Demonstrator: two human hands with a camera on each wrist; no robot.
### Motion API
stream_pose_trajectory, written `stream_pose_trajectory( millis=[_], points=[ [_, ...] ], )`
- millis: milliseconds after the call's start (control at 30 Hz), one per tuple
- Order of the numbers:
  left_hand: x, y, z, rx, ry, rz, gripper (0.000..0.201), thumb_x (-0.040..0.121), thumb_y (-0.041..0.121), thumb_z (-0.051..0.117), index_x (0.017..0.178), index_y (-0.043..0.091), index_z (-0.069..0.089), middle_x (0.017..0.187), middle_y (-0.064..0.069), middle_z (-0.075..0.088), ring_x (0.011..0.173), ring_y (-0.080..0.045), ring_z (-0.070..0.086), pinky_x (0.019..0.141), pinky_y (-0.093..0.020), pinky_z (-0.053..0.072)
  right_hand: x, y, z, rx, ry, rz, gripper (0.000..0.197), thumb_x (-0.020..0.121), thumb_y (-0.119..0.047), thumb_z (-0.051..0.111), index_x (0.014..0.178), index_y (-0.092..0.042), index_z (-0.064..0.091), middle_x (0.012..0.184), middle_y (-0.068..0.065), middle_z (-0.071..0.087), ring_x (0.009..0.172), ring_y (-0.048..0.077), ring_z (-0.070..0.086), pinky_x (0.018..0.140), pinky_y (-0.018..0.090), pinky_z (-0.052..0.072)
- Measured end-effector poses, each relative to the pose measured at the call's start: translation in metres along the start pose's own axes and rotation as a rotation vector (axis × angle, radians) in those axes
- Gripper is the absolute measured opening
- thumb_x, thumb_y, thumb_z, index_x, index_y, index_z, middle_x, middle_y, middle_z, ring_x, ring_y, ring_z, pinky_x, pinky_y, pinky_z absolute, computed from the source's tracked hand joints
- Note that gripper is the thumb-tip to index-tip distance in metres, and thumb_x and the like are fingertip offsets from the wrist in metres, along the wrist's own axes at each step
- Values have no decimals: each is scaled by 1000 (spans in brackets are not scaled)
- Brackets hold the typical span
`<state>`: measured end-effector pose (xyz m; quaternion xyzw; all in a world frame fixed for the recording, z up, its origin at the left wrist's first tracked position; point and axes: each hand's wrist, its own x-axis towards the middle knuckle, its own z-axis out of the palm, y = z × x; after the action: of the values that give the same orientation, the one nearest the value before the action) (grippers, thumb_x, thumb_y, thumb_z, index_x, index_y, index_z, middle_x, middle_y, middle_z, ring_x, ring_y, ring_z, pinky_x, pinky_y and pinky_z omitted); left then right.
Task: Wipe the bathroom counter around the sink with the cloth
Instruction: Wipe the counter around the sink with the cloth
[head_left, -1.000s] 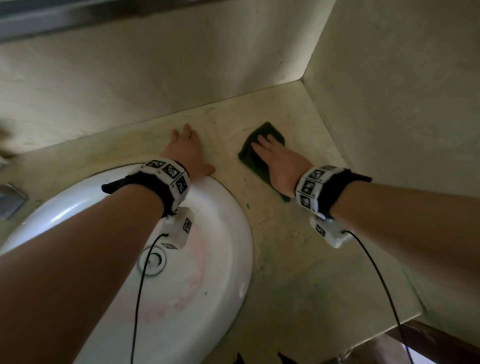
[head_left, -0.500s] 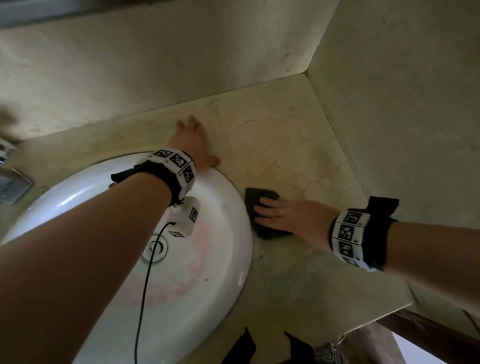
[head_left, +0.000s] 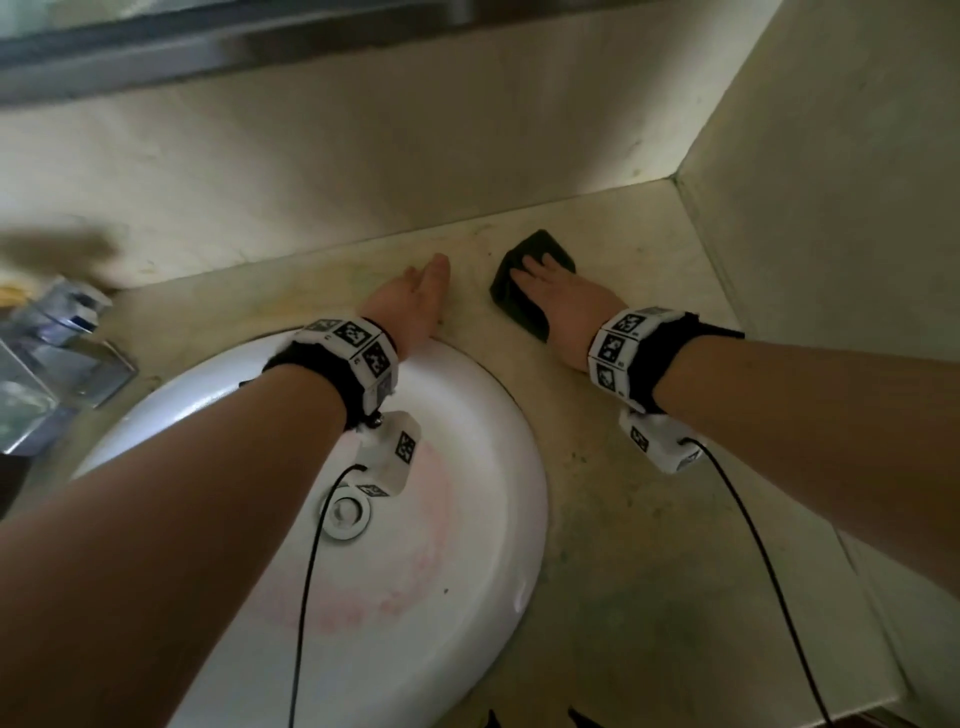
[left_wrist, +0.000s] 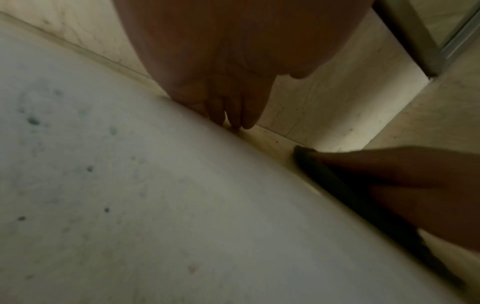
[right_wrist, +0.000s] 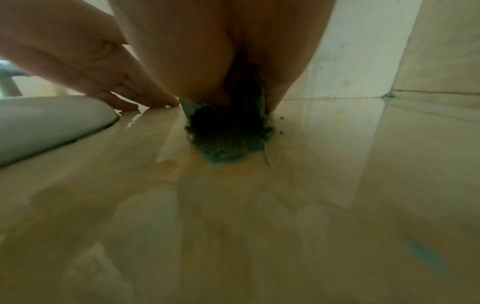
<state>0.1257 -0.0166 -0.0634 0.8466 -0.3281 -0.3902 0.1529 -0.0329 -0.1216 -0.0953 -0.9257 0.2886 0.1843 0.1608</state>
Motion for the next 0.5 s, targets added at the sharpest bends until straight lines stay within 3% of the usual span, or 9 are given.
stream_pose_trajectory(
  millis=[167, 300, 400, 500],
  points=[
    [6, -6, -3, -41, 11, -4, 72, 96, 60, 18, 144, 10, 37, 149, -11, 38, 136, -26, 36, 113, -35, 24, 41, -23, -19, -45, -24, -61, 80, 91, -6, 53, 152, -11, 2, 159, 10, -2, 146, 28, 1, 118, 37, 11],
    [8, -10, -3, -59, 42, 74, 62, 100, 51, 18, 138, 12, 47, 141, -12, 48, 130, -25, 44, 106, -29, 29, 50, -43, -17, -117, -20, -204, 70, 93, -4, 46, 152, -11, 9, 160, 6, 3, 147, 26, 4, 118, 34, 13],
    [9, -15, -6, -124, 63, 100, 56, 101, 48, 23, 136, 14, 50, 139, -9, 51, 128, -24, 46, 105, -26, 30, 45, -53, -10, -68, 51, -360, 63, 94, -8, 47, 150, -15, 21, 158, 5, 15, 145, 23, 14, 115, 30, 16],
    [11, -19, -7, -46, 29, 149, 50, 101, 41, 32, 144, 18, 37, 151, -1, 36, 139, -19, 33, 115, -27, 22, 38, -64, -2, 32, 58, -439, 58, 93, -12, 49, 147, -18, 29, 156, 6, 22, 142, 23, 24, 113, 31, 25]
  ],
)
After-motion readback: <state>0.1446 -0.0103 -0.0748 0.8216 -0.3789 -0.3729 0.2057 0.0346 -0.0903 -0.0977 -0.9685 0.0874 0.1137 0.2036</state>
